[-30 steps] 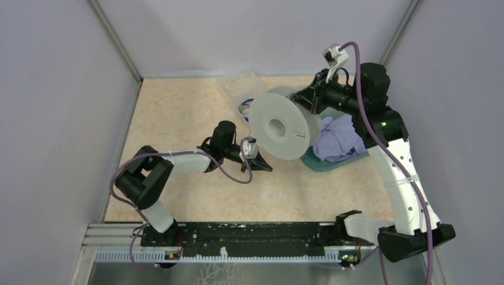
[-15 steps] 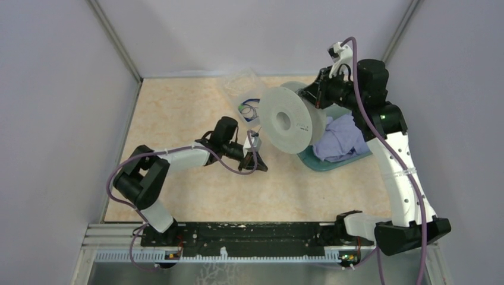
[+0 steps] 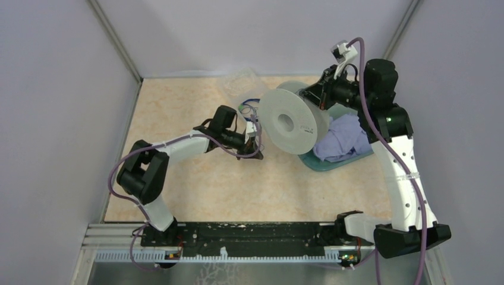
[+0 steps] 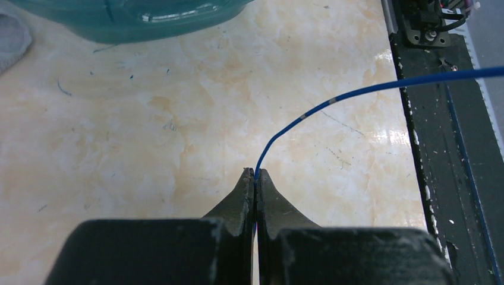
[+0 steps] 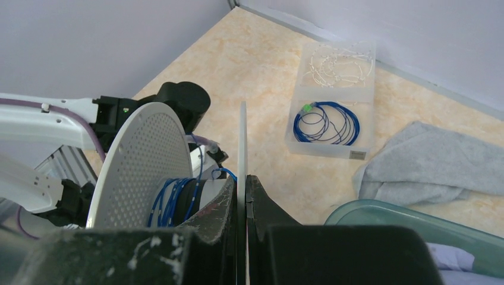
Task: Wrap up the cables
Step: Wrap the cable around the cable reel.
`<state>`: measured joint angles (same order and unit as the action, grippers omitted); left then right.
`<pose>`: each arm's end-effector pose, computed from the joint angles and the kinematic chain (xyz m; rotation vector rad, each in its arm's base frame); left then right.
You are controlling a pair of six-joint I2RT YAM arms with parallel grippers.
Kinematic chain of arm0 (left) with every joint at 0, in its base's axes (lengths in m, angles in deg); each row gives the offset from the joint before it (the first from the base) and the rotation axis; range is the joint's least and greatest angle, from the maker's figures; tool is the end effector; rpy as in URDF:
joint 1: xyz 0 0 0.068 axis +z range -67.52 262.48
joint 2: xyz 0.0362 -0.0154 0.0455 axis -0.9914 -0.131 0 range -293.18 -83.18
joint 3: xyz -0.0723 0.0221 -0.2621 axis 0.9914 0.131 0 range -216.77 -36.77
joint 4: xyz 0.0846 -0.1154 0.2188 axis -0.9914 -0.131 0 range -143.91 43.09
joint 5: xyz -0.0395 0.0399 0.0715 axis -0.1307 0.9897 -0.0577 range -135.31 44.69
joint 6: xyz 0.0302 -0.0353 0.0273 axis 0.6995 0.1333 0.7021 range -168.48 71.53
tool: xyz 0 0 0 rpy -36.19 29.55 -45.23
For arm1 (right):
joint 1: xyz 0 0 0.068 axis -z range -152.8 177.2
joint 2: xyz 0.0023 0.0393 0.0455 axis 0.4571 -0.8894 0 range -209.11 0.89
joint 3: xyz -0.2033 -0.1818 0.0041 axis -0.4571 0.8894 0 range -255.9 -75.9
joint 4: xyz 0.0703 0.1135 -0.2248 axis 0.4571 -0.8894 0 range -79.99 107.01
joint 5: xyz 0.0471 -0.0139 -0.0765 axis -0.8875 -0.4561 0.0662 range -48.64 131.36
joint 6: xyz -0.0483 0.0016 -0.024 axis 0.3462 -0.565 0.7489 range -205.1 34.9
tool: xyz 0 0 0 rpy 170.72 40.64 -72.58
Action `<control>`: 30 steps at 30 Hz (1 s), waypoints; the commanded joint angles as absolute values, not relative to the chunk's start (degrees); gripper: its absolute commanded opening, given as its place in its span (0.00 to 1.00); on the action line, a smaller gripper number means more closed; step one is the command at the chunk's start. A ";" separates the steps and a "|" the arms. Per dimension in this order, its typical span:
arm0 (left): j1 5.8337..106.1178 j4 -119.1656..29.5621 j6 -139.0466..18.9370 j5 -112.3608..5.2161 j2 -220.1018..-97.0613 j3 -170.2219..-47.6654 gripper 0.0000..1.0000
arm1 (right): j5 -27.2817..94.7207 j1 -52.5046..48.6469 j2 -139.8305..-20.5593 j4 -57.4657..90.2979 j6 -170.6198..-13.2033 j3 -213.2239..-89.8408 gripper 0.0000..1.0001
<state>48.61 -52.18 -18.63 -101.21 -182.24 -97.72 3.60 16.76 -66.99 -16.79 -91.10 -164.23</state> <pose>0.2822 -0.2250 0.2057 1.5287 1.5432 -1.1548 0.2208 0.0629 0.4763 -0.5439 1.7413 0.7953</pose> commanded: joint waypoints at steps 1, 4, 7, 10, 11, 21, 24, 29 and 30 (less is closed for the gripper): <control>50.23 -55.51 -18.07 -101.27 -183.22 -99.44 0.01 | 2.82 17.32 -63.68 -13.56 -90.10 -168.80 0.00; 51.47 -55.14 -17.56 -101.42 -182.92 -99.03 0.01 | 6.00 17.66 -62.95 -15.25 -88.91 -169.21 0.00; 52.79 -55.28 -17.80 -102.09 -182.93 -98.87 0.01 | 9.68 18.18 -62.97 -17.16 -89.06 -169.67 0.00; 53.49 -55.46 -17.26 -102.22 -182.35 -98.14 0.01 | 14.60 18.94 -63.62 -18.55 -89.73 -170.08 0.00; 53.58 -55.50 -16.89 -102.06 -182.10 -97.86 0.01 | 15.77 19.50 -63.90 -18.89 -90.15 -170.38 0.00; 52.95 -63.76 -10.37 -97.60 -181.24 -99.18 0.01 | 22.99 20.44 -69.28 -18.92 -95.50 -174.12 0.00; 51.84 -65.47 -9.21 -95.50 -181.26 -99.63 0.01 | 23.08 20.50 -71.16 -18.17 -97.59 -174.88 0.00; 49.28 -67.64 -7.06 -90.89 -181.62 -100.40 0.00 | 24.39 20.50 -73.16 -16.47 -100.39 -175.42 0.00; 48.39 -67.79 -6.48 -89.24 -181.47 -100.34 0.01 | 25.43 20.44 -73.29 -15.75 -100.47 -175.27 0.00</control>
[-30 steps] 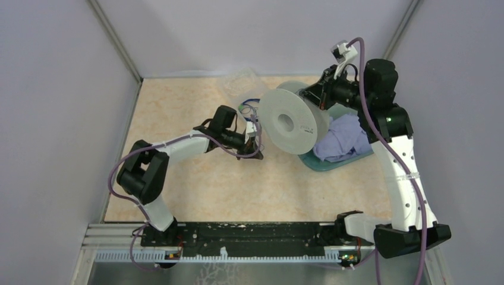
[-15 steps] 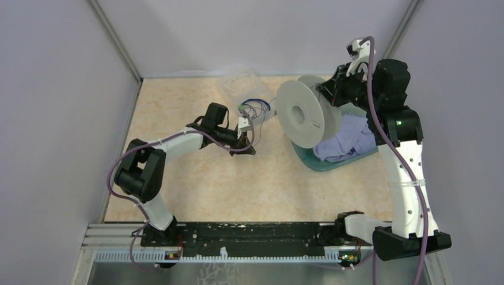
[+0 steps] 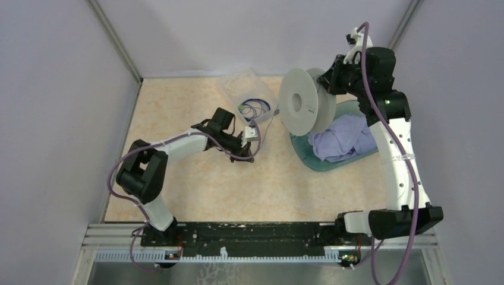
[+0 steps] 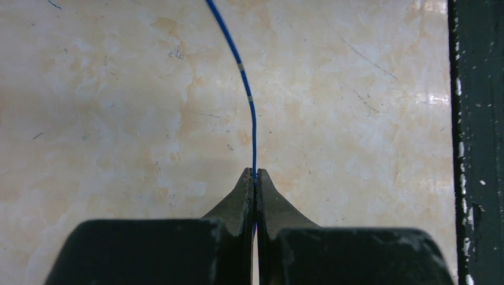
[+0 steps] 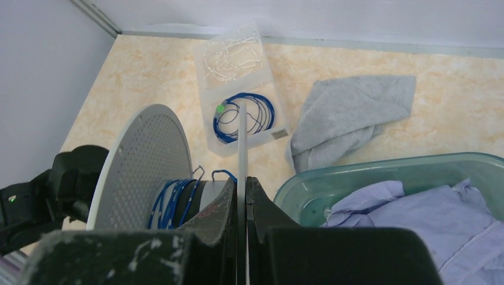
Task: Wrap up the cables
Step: Wrap the cable around the cable reel.
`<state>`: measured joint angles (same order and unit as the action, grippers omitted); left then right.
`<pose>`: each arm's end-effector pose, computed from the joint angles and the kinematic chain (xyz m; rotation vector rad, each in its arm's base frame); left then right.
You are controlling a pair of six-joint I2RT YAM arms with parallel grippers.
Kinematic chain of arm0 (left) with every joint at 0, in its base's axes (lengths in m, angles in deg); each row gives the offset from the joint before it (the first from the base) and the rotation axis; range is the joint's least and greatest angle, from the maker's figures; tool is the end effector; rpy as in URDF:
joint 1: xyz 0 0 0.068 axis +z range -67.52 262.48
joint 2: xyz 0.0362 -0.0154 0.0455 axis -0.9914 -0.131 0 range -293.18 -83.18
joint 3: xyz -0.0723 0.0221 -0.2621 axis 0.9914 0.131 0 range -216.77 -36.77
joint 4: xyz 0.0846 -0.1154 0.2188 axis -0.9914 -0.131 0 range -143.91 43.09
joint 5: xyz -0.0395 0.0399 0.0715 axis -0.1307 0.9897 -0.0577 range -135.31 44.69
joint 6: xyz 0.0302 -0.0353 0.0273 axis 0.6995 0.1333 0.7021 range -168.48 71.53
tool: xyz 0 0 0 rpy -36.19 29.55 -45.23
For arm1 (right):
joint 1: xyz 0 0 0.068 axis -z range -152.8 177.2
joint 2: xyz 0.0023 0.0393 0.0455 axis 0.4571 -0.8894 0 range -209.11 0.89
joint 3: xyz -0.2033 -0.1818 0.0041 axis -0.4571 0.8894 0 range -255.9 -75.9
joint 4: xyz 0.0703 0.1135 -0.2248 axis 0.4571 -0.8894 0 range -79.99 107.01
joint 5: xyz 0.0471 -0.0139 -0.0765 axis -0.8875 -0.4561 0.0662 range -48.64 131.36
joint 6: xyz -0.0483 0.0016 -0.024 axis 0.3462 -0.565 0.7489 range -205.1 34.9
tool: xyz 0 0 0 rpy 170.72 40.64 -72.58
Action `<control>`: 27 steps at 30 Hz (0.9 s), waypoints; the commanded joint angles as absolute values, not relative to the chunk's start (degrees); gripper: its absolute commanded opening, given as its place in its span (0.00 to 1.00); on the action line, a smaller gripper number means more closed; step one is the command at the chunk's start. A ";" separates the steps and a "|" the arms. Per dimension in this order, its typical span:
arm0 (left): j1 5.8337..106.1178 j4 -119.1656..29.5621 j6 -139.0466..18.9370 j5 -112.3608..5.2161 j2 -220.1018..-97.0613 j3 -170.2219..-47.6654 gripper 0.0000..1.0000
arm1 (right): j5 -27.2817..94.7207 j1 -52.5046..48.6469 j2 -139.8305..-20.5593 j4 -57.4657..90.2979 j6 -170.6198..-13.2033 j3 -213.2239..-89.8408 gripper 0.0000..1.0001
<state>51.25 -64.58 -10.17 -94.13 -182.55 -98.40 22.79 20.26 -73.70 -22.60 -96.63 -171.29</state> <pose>0.2844 -0.2038 0.1912 1.5882 1.7148 -1.0038 0.2563 0.0426 0.4763 -0.1463 1.9101 0.5258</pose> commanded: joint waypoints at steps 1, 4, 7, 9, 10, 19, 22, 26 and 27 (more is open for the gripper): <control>46.96 -68.01 -5.77 -87.60 -181.33 -100.30 0.01 | 26.59 20.43 -73.29 -15.06 -100.55 -175.06 0.00; 43.92 -68.54 -5.02 -83.26 -181.08 -100.81 0.01 | 29.72 20.49 -73.31 -12.92 -100.43 -173.74 0.00; 41.32 -69.11 -5.57 -80.99 -180.86 -101.94 0.01 | 32.09 20.47 -73.17 -10.53 -100.40 -171.10 0.00; 39.35 -69.27 -5.67 -79.22 -180.49 -102.83 0.01 | 33.40 20.49 -73.05 -8.95 -100.61 -169.34 0.00; 38.34 -69.42 -5.67 -78.49 -180.32 -103.30 0.01 | 33.86 20.46 -73.03 -8.32 -100.65 -168.43 0.00; 28.81 -75.42 -4.29 -74.33 -181.25 -113.95 0.00 | 42.29 16.94 -72.82 -2.60 -97.39 -161.17 0.00; 26.07 -77.96 -4.01 -73.97 -182.69 -118.37 0.00 | 45.74 14.01 -71.85 -0.29 -95.21 -158.33 0.00; 24.34 -80.53 -5.20 -74.54 -183.71 -124.15 0.00 | 48.18 12.62 -70.42 1.70 -93.48 -154.82 0.00; 24.37 -80.82 -5.88 -75.06 -183.61 -125.27 0.00 | 48.15 12.61 -70.13 2.01 -93.27 -154.00 0.00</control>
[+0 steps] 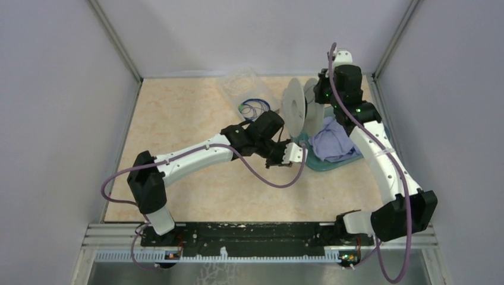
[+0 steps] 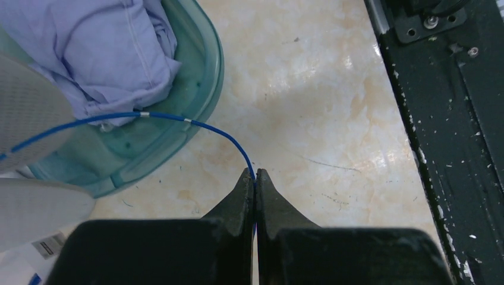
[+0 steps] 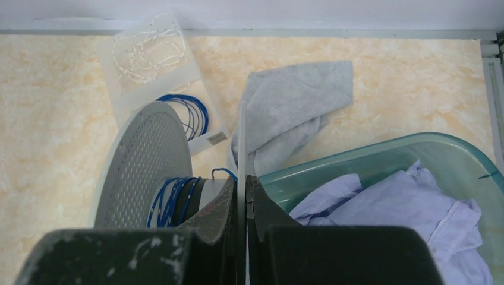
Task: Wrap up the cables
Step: Wrap the cable around the cable reel.
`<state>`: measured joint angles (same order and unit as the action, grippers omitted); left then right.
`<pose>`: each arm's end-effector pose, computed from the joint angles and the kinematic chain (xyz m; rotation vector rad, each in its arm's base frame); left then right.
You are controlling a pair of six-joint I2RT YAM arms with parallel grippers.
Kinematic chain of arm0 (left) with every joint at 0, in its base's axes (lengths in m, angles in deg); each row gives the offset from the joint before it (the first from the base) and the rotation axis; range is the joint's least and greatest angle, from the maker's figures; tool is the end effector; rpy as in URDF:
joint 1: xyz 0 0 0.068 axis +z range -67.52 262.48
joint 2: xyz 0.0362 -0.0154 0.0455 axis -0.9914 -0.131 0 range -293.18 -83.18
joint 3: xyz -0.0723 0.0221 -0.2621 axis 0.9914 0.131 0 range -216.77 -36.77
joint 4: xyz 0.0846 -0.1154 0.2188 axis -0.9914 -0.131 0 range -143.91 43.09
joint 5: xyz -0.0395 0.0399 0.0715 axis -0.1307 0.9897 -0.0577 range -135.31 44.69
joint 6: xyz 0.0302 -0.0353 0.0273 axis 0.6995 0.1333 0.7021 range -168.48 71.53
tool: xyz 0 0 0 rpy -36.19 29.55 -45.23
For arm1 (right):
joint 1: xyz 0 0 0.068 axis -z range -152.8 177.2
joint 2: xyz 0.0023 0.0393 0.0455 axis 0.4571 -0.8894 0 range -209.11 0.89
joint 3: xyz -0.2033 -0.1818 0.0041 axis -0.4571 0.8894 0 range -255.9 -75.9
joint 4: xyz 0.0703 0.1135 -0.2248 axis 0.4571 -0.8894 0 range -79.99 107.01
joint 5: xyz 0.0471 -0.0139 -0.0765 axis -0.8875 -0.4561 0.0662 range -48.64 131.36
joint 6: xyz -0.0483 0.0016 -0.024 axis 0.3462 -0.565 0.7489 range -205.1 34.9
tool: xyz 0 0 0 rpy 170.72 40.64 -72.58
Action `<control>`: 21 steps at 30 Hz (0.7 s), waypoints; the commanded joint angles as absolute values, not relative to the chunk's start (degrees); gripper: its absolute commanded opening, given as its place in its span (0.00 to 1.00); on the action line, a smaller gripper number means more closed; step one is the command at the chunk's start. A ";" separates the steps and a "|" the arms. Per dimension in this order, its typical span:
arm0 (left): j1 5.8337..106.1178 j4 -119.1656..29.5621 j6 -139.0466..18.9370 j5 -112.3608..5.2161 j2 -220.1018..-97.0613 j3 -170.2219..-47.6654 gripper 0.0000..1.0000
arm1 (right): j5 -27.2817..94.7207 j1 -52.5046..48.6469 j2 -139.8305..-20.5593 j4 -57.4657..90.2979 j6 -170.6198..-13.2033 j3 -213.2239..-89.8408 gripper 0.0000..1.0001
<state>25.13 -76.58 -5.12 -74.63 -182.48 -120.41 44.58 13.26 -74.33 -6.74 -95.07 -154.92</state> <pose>0.1950 -0.3366 0.2910 1.9566 1.2959 -0.7225 0.2879 0.0694 0.4074 -0.0287 1.9246 0.2267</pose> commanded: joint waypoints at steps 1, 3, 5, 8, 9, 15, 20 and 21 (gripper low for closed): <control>24.33 -80.98 -6.51 -75.41 -183.37 -126.22 0.00 | 48.09 12.49 -69.92 2.11 -92.94 -153.36 0.00; 24.38 -80.90 -7.59 -76.32 -182.61 -127.53 0.00 | 48.04 12.08 -69.48 2.55 -92.01 -151.94 0.00; 24.38 -80.14 -9.53 -76.72 -181.89 -128.82 0.00 | 47.52 11.47 -69.18 2.91 -90.87 -150.67 0.00; 24.51 -79.62 -11.32 -76.41 -181.44 -131.42 0.00 | 45.23 11.32 -69.42 2.20 -89.63 -149.63 0.00; 24.59 -79.91 -11.71 -76.04 -181.62 -132.58 0.00 | 44.45 11.22 -69.22 2.14 -89.23 -149.15 0.00; 27.56 -78.64 -17.22 -77.03 -182.06 -136.99 0.01 | 41.67 10.94 -66.52 3.54 -86.36 -145.50 0.00; 31.71 -74.17 -23.89 -80.90 -182.12 -137.74 0.01 | 37.24 10.81 -65.73 3.33 -85.98 -143.66 0.00; 32.42 -73.60 -25.01 -81.59 -182.40 -138.25 0.01 | 36.36 10.77 -65.73 3.30 -85.98 -143.24 0.00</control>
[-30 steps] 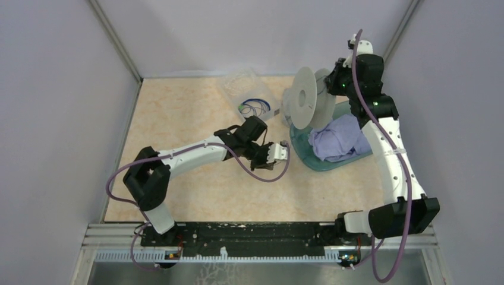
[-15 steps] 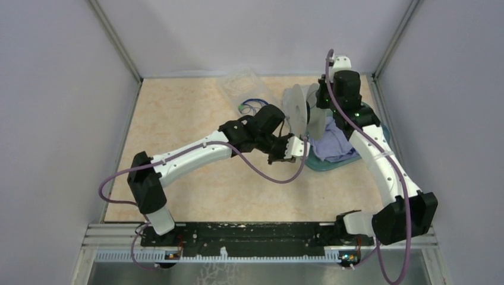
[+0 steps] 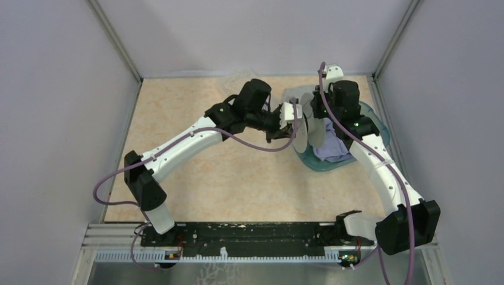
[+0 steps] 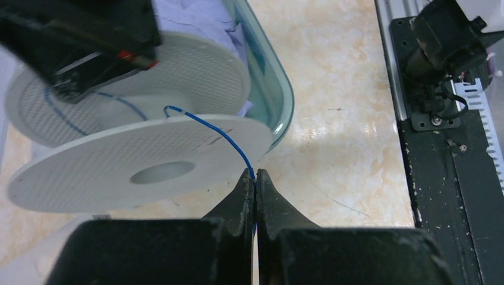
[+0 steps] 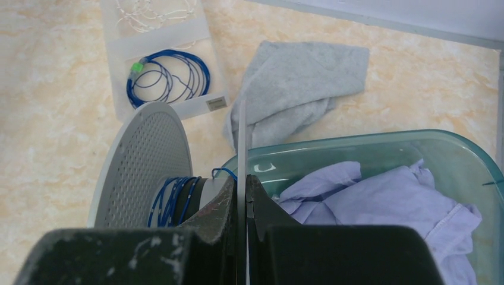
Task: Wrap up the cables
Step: Wrap the cable around the cable reel.
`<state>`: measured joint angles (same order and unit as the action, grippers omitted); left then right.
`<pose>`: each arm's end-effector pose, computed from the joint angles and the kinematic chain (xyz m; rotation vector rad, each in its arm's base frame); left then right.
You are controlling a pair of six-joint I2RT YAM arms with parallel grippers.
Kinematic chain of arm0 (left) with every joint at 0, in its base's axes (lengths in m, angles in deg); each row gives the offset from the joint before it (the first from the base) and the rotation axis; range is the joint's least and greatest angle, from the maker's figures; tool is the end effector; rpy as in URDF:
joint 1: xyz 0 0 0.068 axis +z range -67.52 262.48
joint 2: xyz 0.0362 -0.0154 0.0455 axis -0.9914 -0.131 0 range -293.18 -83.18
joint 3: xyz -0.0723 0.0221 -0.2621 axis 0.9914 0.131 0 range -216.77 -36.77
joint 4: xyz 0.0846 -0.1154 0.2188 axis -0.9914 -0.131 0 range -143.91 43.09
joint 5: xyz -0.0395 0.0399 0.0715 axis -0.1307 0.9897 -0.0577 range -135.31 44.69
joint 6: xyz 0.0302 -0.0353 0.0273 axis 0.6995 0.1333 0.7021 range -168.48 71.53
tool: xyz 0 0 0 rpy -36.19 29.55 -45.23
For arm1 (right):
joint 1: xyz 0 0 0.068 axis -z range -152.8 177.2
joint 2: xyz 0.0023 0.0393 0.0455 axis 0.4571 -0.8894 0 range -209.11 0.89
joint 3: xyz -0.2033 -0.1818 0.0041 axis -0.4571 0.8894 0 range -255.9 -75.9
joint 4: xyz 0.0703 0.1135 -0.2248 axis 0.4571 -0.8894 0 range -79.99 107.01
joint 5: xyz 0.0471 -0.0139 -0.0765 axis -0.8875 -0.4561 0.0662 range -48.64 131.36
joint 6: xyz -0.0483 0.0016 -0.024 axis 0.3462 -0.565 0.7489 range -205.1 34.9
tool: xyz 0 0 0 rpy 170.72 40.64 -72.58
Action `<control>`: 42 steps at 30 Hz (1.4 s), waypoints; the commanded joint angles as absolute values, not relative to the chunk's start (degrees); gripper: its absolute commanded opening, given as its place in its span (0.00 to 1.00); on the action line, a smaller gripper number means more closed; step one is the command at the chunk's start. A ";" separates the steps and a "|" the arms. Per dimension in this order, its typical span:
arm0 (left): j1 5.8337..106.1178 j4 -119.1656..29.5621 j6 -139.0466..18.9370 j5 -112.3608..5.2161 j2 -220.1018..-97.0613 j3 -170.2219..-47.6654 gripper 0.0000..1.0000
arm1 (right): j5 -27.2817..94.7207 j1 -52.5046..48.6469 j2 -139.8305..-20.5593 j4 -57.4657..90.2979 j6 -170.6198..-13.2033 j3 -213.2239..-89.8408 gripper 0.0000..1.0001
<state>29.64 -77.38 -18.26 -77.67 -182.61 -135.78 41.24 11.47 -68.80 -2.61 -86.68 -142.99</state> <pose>0.2252 -0.3287 0.3787 1.6485 1.3414 -0.8298 0.2669 0.0753 0.3684 -0.2432 1.9487 0.2007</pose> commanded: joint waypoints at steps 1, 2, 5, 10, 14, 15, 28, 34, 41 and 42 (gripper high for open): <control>33.05 -73.48 -25.98 -82.07 -182.71 -139.01 0.01 | 35.47 10.72 -65.68 3.18 -85.93 -142.98 0.00; 33.84 -73.33 -26.79 -82.84 -183.01 -139.60 0.01 | 34.56 10.68 -65.59 3.13 -85.85 -142.70 0.00; 36.07 -72.41 -29.33 -83.90 -183.37 -140.62 0.01 | 32.62 10.52 -65.28 2.62 -85.22 -142.03 0.00; 39.36 -71.72 -30.94 -83.94 -183.28 -140.30 0.01 | 27.73 10.41 -64.75 1.97 -82.50 -141.30 0.00; 41.91 -70.61 -30.55 -82.85 -183.18 -137.88 0.01 | 23.15 10.42 -66.30 -1.71 -80.53 -143.34 0.00; 42.53 -70.15 -30.42 -82.65 -183.01 -136.94 0.01 | 22.70 10.41 -66.28 -1.91 -80.33 -143.35 0.00; 48.21 -65.84 -24.70 -81.25 -180.13 -126.91 0.01 | 13.74 10.41 -65.62 -5.69 -77.45 -145.97 0.00; 49.80 -61.89 -23.46 -84.59 -179.13 -122.72 0.02 | 11.54 10.41 -65.42 -7.01 -78.81 -149.16 0.00; 51.06 -54.04 -24.12 -89.99 -176.59 -115.99 0.07 | 8.37 10.41 -64.93 -7.88 -80.96 -151.68 0.00; 51.20 -52.93 -24.56 -90.46 -176.23 -114.85 0.08 | 7.87 10.41 -64.82 -8.01 -81.19 -152.05 0.00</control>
